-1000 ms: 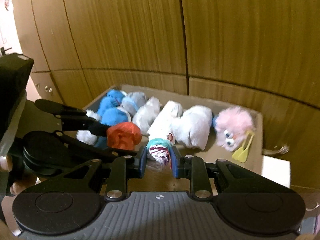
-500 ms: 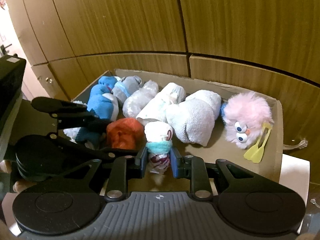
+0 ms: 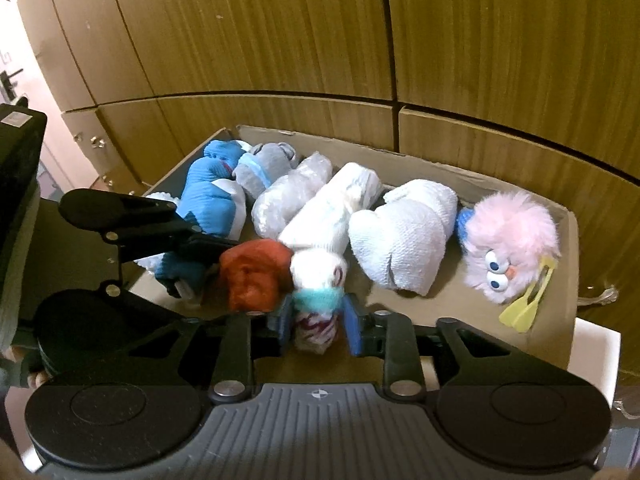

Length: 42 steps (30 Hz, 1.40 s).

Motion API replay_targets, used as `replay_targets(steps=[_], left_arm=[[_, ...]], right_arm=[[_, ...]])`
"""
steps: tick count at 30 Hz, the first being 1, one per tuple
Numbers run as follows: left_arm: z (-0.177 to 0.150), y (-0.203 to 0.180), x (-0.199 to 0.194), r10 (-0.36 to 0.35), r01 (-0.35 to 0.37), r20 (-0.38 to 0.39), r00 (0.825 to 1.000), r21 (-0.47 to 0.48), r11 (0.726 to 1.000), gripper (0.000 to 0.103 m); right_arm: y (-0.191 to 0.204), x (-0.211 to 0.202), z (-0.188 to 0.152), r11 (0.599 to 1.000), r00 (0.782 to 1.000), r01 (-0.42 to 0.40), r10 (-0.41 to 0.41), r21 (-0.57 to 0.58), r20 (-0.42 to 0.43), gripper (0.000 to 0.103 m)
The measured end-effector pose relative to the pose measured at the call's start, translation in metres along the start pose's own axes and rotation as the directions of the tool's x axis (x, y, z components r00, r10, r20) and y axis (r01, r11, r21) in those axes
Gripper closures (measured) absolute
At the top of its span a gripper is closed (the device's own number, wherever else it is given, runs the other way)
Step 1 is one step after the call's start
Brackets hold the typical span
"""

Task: Organize objects
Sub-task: 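Place both rolls in the tray beside the blue socks and open both tools, then withdraw both tools from the tray back over the pile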

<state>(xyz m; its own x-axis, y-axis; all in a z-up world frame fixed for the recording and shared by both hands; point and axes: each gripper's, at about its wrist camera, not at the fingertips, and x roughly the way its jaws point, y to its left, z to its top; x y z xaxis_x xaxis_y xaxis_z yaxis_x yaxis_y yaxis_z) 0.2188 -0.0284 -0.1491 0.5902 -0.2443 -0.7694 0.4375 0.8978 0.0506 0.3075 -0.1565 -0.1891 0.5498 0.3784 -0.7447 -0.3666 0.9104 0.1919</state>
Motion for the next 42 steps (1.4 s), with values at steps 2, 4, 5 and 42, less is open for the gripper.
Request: replay_targets(steps=[2,4,5,42], left_arm=[[0.0,-0.001,-0.001,-0.003,0.003,0.001,1.0,-0.005,1.0,0.043],[0.001,-0.002,-0.002,0.0,0.0,0.0,1.0,-0.008,1.0,0.035],[0.001,-0.002,-0.003,0.002,-0.002,0.001,1.0,-0.011,1.0,0.034],[-0.02,-0.007,-0.11,0.122,-0.114,0.036,0.992,-0.179,0.977,0.007]], right_arm=[[0.0,-0.001,0.0,1.0,1.0,0.007,-0.007,0.003,0.007,0.06],[0.0,-0.003,0.0,1.0,1.0,0.01,-0.01,0.004,0.008,0.06],[0.0,-0.004,0.0,1.0,1.0,0.012,-0.012,0.003,0.011,0.06],[0.042,-0.1,-0.026,0.974,0.976,0.179,-0.193,0.136,0.101,0.025]])
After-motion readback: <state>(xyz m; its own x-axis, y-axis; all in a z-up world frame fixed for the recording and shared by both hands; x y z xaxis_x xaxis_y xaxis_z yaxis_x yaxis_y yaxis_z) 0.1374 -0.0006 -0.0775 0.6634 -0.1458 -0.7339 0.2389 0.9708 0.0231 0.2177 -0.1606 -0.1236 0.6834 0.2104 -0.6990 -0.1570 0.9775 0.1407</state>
